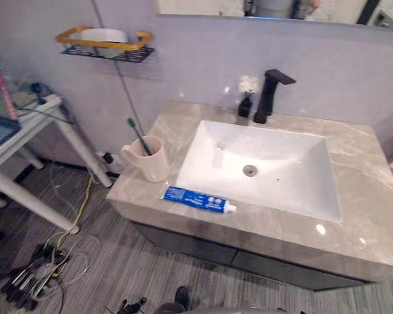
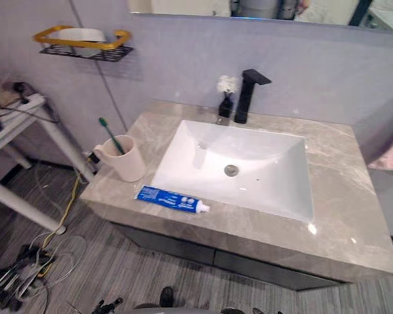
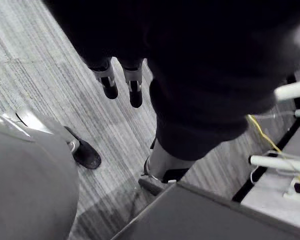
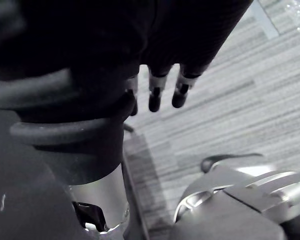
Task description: Organize washtable
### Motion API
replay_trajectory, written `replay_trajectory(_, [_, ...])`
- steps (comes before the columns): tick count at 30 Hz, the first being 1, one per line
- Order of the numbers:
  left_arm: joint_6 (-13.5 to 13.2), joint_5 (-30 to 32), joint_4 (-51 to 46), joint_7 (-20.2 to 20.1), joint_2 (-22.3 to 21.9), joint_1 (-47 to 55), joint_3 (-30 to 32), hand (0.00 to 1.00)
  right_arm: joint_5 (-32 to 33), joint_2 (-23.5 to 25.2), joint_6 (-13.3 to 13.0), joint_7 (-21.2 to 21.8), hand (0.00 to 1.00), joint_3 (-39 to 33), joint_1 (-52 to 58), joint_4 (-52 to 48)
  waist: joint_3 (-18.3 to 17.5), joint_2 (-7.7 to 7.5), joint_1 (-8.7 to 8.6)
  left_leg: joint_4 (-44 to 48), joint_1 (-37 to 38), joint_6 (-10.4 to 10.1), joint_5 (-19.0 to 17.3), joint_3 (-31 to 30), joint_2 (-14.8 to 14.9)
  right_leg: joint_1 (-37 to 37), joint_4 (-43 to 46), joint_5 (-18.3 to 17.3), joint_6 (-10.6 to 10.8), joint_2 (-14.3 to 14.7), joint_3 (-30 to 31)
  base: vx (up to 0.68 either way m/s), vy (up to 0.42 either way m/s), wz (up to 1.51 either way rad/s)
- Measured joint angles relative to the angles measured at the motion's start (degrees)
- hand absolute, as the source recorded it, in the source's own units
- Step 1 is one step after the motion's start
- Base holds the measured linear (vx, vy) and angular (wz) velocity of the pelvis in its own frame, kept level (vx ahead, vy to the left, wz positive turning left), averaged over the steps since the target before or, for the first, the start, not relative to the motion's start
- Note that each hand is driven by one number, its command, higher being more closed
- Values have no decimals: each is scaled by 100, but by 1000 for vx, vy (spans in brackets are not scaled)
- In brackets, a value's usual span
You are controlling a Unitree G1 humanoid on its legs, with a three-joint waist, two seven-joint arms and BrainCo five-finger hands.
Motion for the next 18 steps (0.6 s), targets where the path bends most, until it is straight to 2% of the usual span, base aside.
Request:
replay_trajectory(2, [0,-33,0,21,1,22,17,0,-68,-28,7,1,0,8,22,9,-3,-16,-4,282,-96,-19,-13,167,7,-40,39,34,56,-139,-124,71,92,42])
replay_trajectory(3, [-4,-37,-3,37,-8,40,67,0,-136,-67,8,0,0,56,17,5,-7,-8,-4,249,-94,-113,-56,169,5,-98,139,41,74,-198,-110,87,125,10])
replay_trajectory(5, [-12,-38,-9,59,20,86,114,0,-232,-8,16,11,0,77,-25,7,-34,-39,2,139,-95,-80,-27,196,-82,-200,184,120,202,-219,180,51,139,-1])
replay_trajectory(7, [-27,-41,-10,96,131,111,37,0,-358,60,35,10,0,92,-6,97,-82,-179,-4,0,-53,-30,7,199,-155,-197,30,197,304,-214,450,40,118,-6])
replay_trajectory(9, [-40,-41,-10,113,178,127,-25,0,-434,65,86,8,0,138,-19,167,-105,-213,18,-165,71,8,37,321,-163,-177,-130,360,338,-166,709,27,79,-31])
replay_trajectory(12, [-62,-33,-12,105,199,110,-119,0,-435,75,90,6,0,232,-55,159,-103,-189,5,-311,121,23,47,512,-158,-201,-342,553,410,-124,1019,-30,76,-44])
replay_trajectory(15, [-60,-9,-8,104,231,90,-321,0,-379,86,100,-6,0,301,-183,129,-87,-157,1,-314,-29,53,21,1006,-194,-535,-653,808,501,-110,1562,-98,131,-76])
replay_trajectory(18, [-38,133,-15,96,271,81,-372,0,-85,89,93,-13,0,504,-307,104,32,-108,-12,-311,-56,184,-74,1517,-205,-701,-808,927,462,-19,2037,-63,110,-87])
